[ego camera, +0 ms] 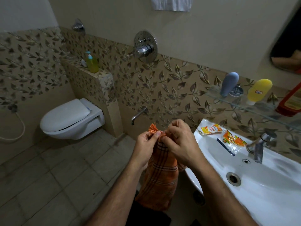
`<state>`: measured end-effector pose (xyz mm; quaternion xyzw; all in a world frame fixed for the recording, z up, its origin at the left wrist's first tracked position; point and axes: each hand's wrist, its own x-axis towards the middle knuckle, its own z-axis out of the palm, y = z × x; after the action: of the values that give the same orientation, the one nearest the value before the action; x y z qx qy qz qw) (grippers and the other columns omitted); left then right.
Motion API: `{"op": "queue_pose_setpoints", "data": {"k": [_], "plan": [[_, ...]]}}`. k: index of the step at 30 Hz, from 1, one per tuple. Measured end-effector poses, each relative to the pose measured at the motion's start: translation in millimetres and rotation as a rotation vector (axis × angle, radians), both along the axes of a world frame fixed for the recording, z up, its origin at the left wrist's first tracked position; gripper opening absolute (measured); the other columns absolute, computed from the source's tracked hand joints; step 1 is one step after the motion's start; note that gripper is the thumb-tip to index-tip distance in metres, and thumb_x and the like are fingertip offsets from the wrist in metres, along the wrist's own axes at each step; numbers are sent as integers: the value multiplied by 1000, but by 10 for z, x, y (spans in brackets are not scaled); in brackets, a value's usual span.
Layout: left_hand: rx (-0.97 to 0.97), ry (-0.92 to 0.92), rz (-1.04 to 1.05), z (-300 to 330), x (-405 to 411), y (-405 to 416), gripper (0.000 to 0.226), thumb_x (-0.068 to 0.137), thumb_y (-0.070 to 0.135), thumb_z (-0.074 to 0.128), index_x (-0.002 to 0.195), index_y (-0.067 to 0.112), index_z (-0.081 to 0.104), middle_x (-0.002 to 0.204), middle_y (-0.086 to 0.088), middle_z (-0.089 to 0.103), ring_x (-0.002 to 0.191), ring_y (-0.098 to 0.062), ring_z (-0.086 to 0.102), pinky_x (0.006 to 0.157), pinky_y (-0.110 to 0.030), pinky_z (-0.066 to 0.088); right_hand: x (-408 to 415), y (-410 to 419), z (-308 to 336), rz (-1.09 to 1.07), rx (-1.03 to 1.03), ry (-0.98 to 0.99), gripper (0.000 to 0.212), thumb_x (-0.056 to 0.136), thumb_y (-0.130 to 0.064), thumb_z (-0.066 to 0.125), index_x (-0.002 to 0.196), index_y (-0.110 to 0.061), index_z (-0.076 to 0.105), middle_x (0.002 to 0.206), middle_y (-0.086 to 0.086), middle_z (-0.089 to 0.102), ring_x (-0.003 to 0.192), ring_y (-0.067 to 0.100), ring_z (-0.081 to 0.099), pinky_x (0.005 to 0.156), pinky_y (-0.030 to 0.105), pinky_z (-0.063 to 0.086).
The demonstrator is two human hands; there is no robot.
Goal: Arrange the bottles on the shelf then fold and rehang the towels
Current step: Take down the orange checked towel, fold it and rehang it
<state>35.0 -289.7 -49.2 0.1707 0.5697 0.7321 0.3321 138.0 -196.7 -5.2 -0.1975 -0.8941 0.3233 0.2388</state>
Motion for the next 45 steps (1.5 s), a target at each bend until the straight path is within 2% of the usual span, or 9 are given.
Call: {"op": "queue_pose_setpoints", "data": {"k": [4, 8, 15, 19, 22, 32, 37, 40, 45], "plan": [[-7, -1, 1, 9, -5, 4, 17, 95, 15, 58, 91, 7, 73, 93, -17, 74, 90, -26, 71, 78, -35, 56, -16, -18, 47, 2, 37, -118, 12, 93, -31, 56, 85, -24, 61, 77, -11, 59, 73, 6, 55, 61, 25, 39], [-15, 23, 9, 9, -11, 10, 19, 94, 17, 60, 87, 4, 72, 91, -19, 73, 85, -26, 69, 76, -34, 56, -19, 14, 6, -10, -143, -72, 16, 90, -23, 68, 104, -27, 60, 93, -11, 69, 88, 2, 65, 71, 17, 48], [56, -125, -65, 52, 18, -5, 20, 94, 13, 57, 90, 3, 74, 90, -21, 72, 83, -27, 69, 74, -34, 56, -96, 59, -64, -87, -165, -111, 17, 85, -22, 71, 77, -25, 56, 77, -6, 70, 75, 8, 66, 67, 33, 55], [85, -159, -143, 79, 12, -56, 22, 96, 14, 54, 94, 0, 71, 81, -13, 72, 75, -20, 68, 63, -26, 55, -122, 52, -49, -112, -144, -139, 21, 83, -22, 73, 72, -25, 55, 71, -6, 68, 69, 8, 64, 62, 28, 50], [134, -181, -229, 61, -11, -105, 25, 96, 19, 54, 100, 0, 70, 94, -15, 73, 89, -20, 70, 76, -27, 57, -122, 47, -42, -125, -154, -136, 20, 82, -22, 73, 72, -23, 56, 69, -6, 68, 68, 8, 63, 60, 27, 49], [153, -78, -199, -36, -10, -105, 14, 86, 15, 66, 91, 11, 78, 99, -16, 73, 95, -23, 69, 81, -28, 55, -83, 48, 1, -66, -273, -111, 14, 84, -21, 72, 78, -20, 59, 71, 0, 72, 66, 12, 67, 63, 35, 55], [98, -10, -85, 97, -52, -73, 19, 94, 13, 54, 90, 4, 71, 82, -12, 74, 74, -17, 71, 65, -25, 56, -5, 57, 11, 66, -546, -70, 13, 88, -12, 68, 97, -15, 59, 87, 8, 75, 83, 25, 72, 79, 45, 58], [14, 115, -5, 220, -129, -64, 23, 98, 9, 51, 87, 7, 70, 70, -5, 71, 61, -12, 67, 57, -23, 55, 50, 92, -90, 33, -529, -109, 13, 90, -9, 61, 96, -20, 58, 87, 5, 75, 80, 21, 72, 81, 49, 58], [-39, 238, 44, 338, -207, -73, 21, 98, 10, 52, 92, -2, 69, 78, -10, 70, 70, -16, 66, 67, -25, 55, 67, 155, -278, 3, -464, -154, 14, 87, -19, 63, 94, -32, 59, 90, -3, 74, 83, 12, 71, 80, 46, 59]]}}
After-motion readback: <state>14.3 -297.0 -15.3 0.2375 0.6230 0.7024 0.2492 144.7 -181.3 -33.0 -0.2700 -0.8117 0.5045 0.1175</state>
